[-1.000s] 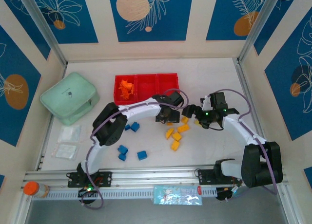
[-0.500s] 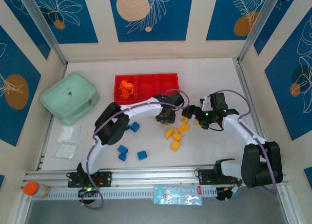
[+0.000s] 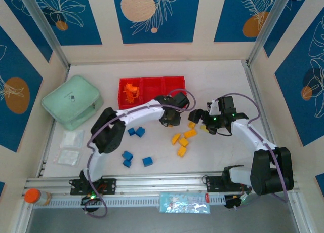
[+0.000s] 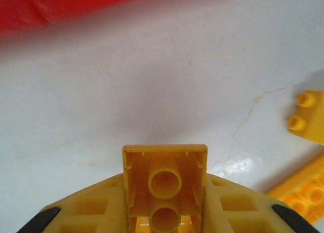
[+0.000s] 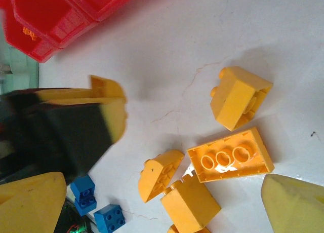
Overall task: Sort the legos into containers by color
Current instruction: Pick up the lego from the center of the table, then place the lego in the container.
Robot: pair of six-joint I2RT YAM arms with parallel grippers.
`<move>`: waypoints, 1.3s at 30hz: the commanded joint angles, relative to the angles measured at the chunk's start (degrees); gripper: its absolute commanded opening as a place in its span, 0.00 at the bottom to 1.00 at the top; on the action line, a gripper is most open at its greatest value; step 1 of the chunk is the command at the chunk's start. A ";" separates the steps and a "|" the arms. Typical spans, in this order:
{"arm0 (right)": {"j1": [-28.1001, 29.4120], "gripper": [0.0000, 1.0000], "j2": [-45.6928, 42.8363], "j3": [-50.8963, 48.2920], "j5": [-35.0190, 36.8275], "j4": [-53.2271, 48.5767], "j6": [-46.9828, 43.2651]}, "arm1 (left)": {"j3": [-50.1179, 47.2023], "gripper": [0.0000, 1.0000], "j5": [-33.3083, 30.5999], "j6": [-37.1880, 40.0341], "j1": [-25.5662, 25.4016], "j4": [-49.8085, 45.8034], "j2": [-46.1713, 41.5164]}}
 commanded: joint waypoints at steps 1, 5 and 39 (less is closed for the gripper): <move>2.20 0.99 -0.39 3.11 -1.63 -1.17 -0.73 | 0.08 0.32 -4.53 5.14 1.30 -2.75 -6.72; 5.59 0.99 0.66 5.27 -0.51 -0.61 0.59 | 3.22 0.32 -6.87 10.90 5.00 -5.24 -7.93; 5.87 0.99 -0.23 7.97 1.52 -4.79 0.43 | 20.98 0.52 -1.04 18.26 16.66 -10.20 3.69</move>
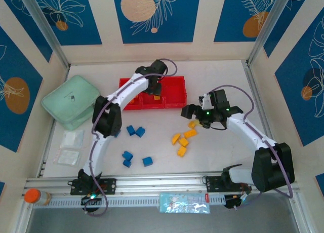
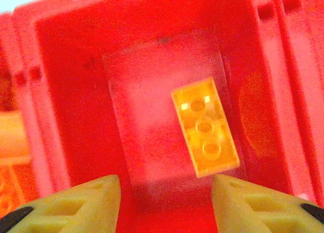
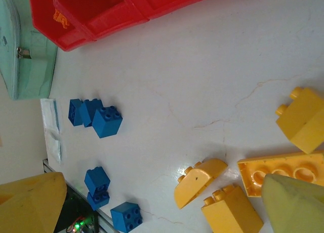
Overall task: Sort the legos into containers by color
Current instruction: Place the lego in the container, then pick up the lego from the center of the table.
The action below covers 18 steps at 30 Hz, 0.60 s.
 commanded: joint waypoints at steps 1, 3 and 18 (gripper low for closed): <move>-0.86 0.99 -2.53 0.79 -0.57 -4.04 -1.61 | -6.07 0.53 4.83 -0.13 -2.70 1.27 -10.06; -1.39 0.99 -3.67 -0.11 -0.67 -4.91 -1.88 | -10.97 0.54 6.33 -1.57 -4.60 2.50 -13.66; -5.22 0.99 -10.11 -8.47 -1.37 -7.10 -1.23 | -30.02 0.56 16.28 -9.49 -21.10 7.51 -21.79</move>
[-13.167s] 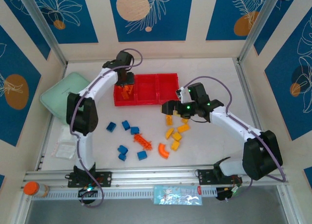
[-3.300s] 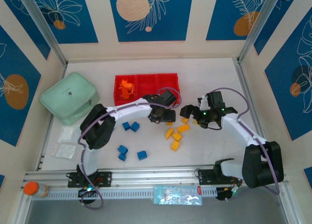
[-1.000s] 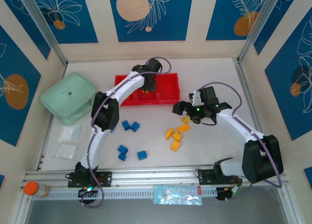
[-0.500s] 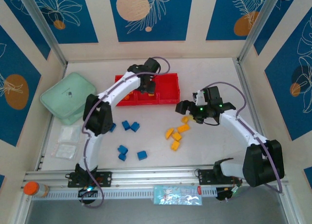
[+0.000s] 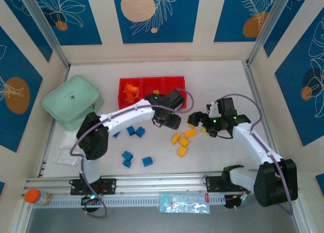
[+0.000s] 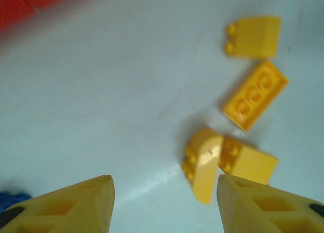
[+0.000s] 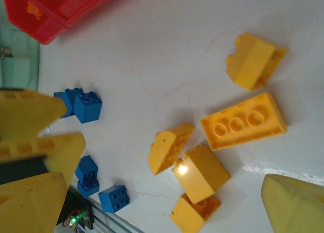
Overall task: Sort the legos into containers by color
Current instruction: Pick up the lego from the center of the table.
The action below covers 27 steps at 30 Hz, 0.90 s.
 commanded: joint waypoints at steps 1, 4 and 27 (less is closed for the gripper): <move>-1.05 0.99 -1.69 -1.93 -1.15 -1.08 -0.21 | -1.63 0.56 2.81 -1.29 -2.00 0.89 -0.34; -1.87 0.99 -1.33 -3.22 -2.09 0.04 -0.14 | -3.30 0.56 4.15 -0.98 -3.15 2.00 0.36; -2.71 0.99 -0.02 -3.51 -3.09 1.78 -0.31 | -3.56 0.44 5.36 -0.44 -3.05 5.28 10.26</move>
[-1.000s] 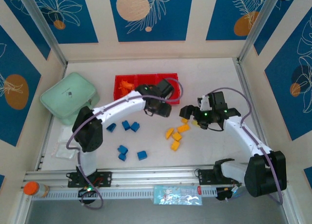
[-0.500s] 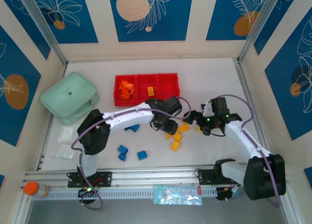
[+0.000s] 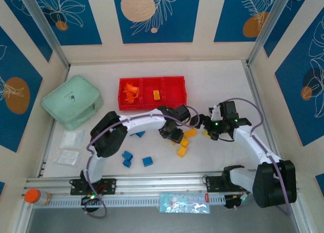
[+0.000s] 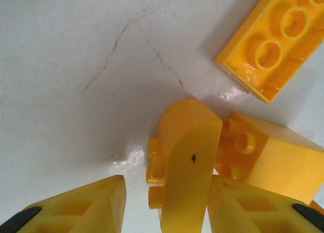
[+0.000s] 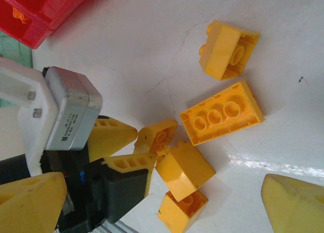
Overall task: Sort the legos into containers by color
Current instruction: Pick up the lego from the center of the table, then place the lego in the container.
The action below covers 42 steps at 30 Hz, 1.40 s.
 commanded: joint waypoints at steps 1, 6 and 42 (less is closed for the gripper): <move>-0.29 0.99 0.44 -0.32 -1.97 0.44 -0.25 | 0.55 0.42 0.13 -0.55 0.37 0.73 1.34; -0.33 0.99 1.06 -0.06 -2.15 0.58 -0.33 | -0.06 0.37 0.25 -0.45 0.34 2.07 1.16; 10.12 0.99 12.02 11.96 0.80 7.24 4.25 | 21.55 0.22 -17.77 4.88 24.72 -7.41 2.72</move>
